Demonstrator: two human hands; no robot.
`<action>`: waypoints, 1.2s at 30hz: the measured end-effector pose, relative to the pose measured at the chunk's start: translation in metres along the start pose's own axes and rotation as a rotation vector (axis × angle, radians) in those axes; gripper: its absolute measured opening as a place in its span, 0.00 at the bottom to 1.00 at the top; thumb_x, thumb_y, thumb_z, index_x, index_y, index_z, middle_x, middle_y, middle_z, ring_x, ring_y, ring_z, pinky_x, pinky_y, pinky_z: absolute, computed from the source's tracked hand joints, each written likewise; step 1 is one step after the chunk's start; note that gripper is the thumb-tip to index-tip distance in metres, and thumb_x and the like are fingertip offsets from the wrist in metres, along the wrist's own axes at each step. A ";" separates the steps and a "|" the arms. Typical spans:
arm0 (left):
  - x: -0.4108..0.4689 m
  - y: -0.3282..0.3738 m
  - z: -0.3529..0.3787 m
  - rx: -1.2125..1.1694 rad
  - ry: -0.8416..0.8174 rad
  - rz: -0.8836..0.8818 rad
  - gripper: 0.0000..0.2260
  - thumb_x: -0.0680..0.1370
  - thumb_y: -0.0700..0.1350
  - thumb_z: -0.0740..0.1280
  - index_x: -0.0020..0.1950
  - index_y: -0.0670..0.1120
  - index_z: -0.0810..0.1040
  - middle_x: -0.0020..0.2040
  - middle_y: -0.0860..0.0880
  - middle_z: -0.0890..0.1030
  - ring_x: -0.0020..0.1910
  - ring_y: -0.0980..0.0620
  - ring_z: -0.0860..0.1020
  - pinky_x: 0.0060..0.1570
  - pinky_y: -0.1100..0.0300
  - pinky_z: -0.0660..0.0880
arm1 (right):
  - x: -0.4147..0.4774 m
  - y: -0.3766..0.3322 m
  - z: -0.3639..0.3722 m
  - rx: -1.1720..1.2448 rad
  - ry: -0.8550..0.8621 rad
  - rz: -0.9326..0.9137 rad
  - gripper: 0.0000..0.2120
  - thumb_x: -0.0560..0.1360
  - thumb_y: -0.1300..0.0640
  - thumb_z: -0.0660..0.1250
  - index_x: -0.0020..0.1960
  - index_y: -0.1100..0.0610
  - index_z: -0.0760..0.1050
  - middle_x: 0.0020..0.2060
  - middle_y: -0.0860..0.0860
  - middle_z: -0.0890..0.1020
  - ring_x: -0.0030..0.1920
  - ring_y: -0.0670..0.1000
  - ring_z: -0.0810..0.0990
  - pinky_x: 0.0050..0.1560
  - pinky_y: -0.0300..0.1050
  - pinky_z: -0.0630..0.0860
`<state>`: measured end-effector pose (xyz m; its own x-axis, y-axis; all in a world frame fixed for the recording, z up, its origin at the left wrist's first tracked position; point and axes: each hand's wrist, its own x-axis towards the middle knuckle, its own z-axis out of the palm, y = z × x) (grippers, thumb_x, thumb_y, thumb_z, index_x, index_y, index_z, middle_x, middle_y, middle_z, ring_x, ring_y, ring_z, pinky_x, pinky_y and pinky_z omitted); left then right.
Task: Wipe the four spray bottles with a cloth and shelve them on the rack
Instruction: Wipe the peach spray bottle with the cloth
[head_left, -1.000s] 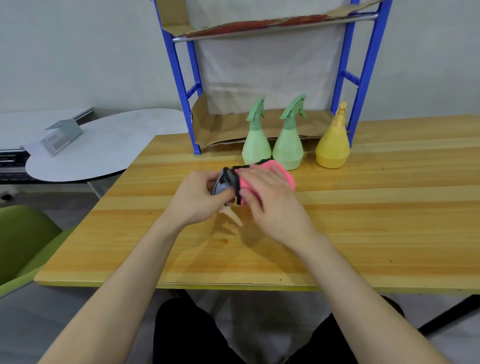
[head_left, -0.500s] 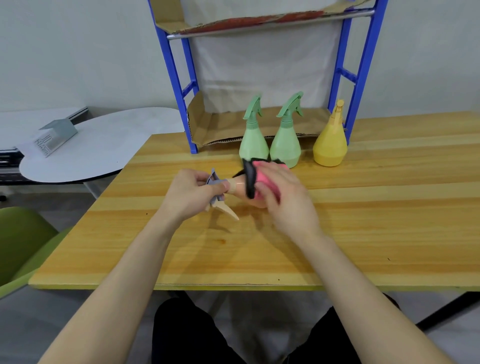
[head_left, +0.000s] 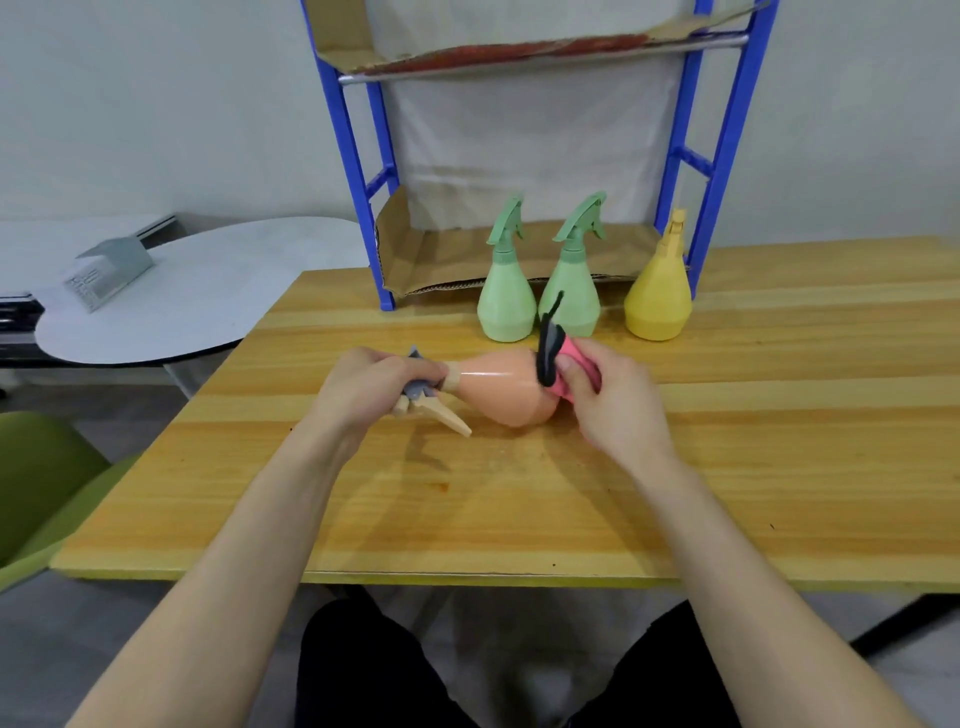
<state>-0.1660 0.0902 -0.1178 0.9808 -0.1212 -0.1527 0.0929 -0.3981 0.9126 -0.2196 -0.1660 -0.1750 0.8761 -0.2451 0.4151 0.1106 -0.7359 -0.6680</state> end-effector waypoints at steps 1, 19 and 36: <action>0.001 0.000 0.000 0.006 -0.018 0.007 0.13 0.71 0.54 0.78 0.36 0.44 0.88 0.37 0.46 0.86 0.41 0.50 0.80 0.54 0.50 0.76 | 0.000 -0.006 0.001 0.027 -0.044 -0.070 0.11 0.87 0.51 0.63 0.65 0.47 0.81 0.54 0.45 0.85 0.54 0.49 0.82 0.50 0.45 0.74; 0.002 -0.029 -0.011 0.521 0.017 0.753 0.26 0.73 0.30 0.75 0.64 0.55 0.84 0.61 0.59 0.86 0.63 0.58 0.82 0.63 0.53 0.80 | 0.016 -0.018 0.004 0.300 -0.261 -0.004 0.15 0.88 0.54 0.61 0.71 0.42 0.78 0.60 0.39 0.84 0.61 0.39 0.80 0.56 0.36 0.75; -0.006 -0.022 0.019 0.274 0.239 0.552 0.15 0.80 0.52 0.77 0.52 0.44 0.75 0.41 0.52 0.87 0.37 0.57 0.87 0.36 0.65 0.79 | -0.023 -0.038 0.020 -0.058 0.051 -0.121 0.19 0.88 0.54 0.59 0.77 0.52 0.74 0.71 0.47 0.79 0.71 0.49 0.76 0.74 0.48 0.73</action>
<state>-0.1776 0.0830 -0.1441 0.8860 -0.1809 0.4270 -0.4502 -0.5565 0.6983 -0.2345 -0.1197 -0.1712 0.8330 -0.1830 0.5222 0.1856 -0.7966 -0.5753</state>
